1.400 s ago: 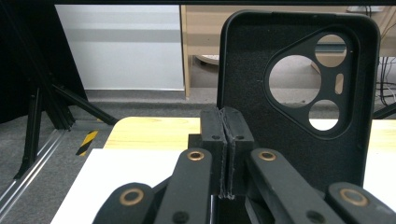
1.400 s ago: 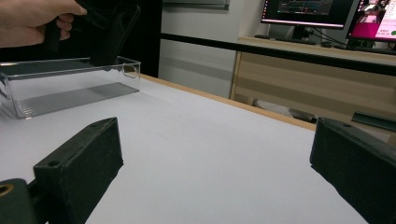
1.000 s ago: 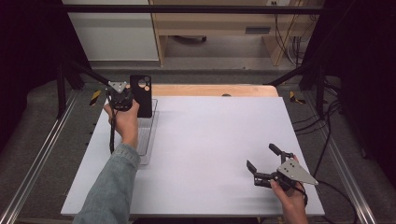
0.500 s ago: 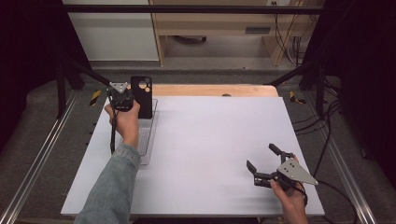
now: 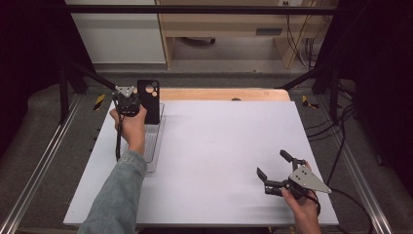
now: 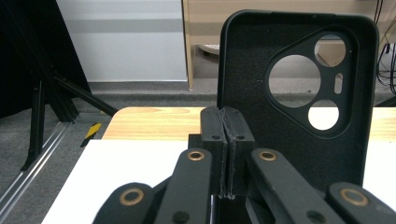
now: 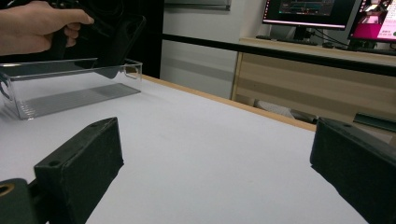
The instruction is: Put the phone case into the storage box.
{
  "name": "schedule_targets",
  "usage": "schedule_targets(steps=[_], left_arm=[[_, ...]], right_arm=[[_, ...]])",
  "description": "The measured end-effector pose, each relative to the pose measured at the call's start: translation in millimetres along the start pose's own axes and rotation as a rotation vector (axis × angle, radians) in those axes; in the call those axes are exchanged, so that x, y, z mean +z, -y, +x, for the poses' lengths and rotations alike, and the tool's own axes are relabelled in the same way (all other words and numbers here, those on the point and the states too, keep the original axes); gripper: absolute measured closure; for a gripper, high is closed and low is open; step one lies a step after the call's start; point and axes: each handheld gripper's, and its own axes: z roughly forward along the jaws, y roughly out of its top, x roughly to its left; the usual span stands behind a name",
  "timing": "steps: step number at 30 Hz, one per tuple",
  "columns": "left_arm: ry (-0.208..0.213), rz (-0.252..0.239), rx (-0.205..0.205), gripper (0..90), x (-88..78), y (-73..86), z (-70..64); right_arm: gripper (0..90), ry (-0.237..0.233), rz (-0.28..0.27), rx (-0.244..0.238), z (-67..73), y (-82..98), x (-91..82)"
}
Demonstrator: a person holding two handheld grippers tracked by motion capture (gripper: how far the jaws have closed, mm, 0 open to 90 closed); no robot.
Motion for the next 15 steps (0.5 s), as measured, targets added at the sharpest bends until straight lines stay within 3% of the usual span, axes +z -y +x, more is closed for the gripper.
schedule_targets(steps=[15], left_arm=[[0.003, 0.001, 0.005, 88.5, 0.3, -0.2, -1.9]], right_arm=[[2.7, 0.001, -0.001, 0.002, 0.1, -0.4, -0.1]])
